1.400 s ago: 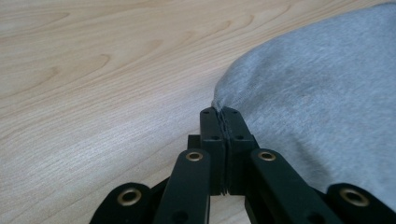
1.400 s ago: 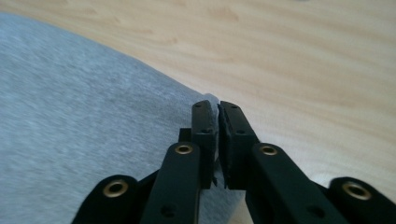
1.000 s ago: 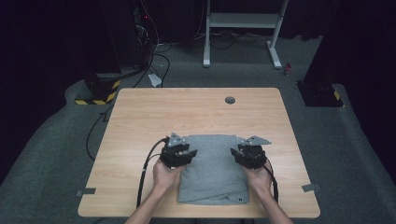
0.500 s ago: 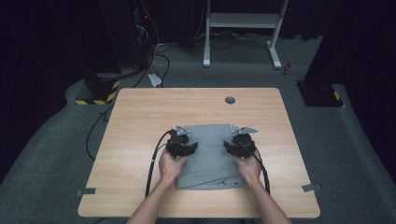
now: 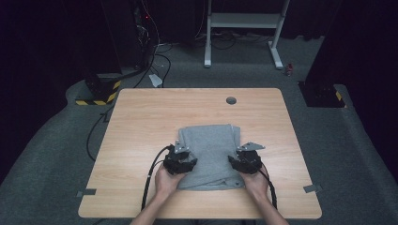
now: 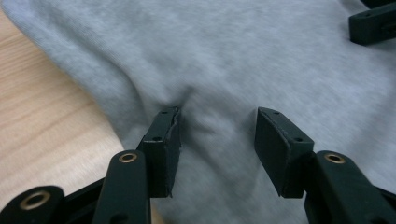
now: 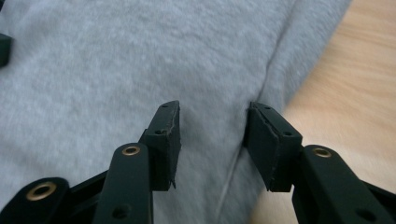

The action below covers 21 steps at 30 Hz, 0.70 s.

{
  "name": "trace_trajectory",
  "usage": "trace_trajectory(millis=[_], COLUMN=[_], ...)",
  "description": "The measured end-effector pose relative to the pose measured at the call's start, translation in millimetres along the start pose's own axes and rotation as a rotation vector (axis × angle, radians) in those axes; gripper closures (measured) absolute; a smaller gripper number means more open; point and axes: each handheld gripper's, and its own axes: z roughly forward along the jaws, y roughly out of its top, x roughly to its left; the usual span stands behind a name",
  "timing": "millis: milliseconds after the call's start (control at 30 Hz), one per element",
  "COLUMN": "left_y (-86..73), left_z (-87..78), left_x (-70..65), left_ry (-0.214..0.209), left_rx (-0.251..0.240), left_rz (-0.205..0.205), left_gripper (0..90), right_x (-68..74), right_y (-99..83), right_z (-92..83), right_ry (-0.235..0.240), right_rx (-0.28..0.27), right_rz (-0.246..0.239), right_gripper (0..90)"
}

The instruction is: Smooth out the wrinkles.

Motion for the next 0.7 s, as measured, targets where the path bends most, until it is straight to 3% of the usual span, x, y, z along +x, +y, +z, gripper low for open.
trace_trajectory(millis=[200, 300, 433, 533, 700], left_y=[18.7, 19.0, 8.1, -3.6, -18.4], left_z=[14.0, 7.8, -6.2, -14.5, -21.9], left_x=[19.8, 23.5, 13.5, 7.8, 2.9], left_ry=[0.039, 0.034, 0.023, 0.014, 0.046], left_rx=[0.016, -0.007, -0.022, -0.026, -0.01], left_rz=[-0.046, -0.065, -0.018, -0.01, 0.026], left_gripper=[49.0, 47.5, 46.7, 46.5, 45.9], right_x=[-0.7, -0.8, -1.3, -2.2, 6.1], right_y=[20.4, 25.5, 19.9, 10.4, -5.9], right_z=[23.6, 25.9, 12.4, 1.1, -3.2], right_ry=[-0.021, -0.022, -0.007, 0.011, -0.009], right_rx=[0.011, 0.007, -0.015, -0.036, -0.002], right_rz=[0.004, 0.001, 0.009, 0.03, -0.035], right_gripper=[54.6, 53.1, 52.4, 52.4, 52.0])
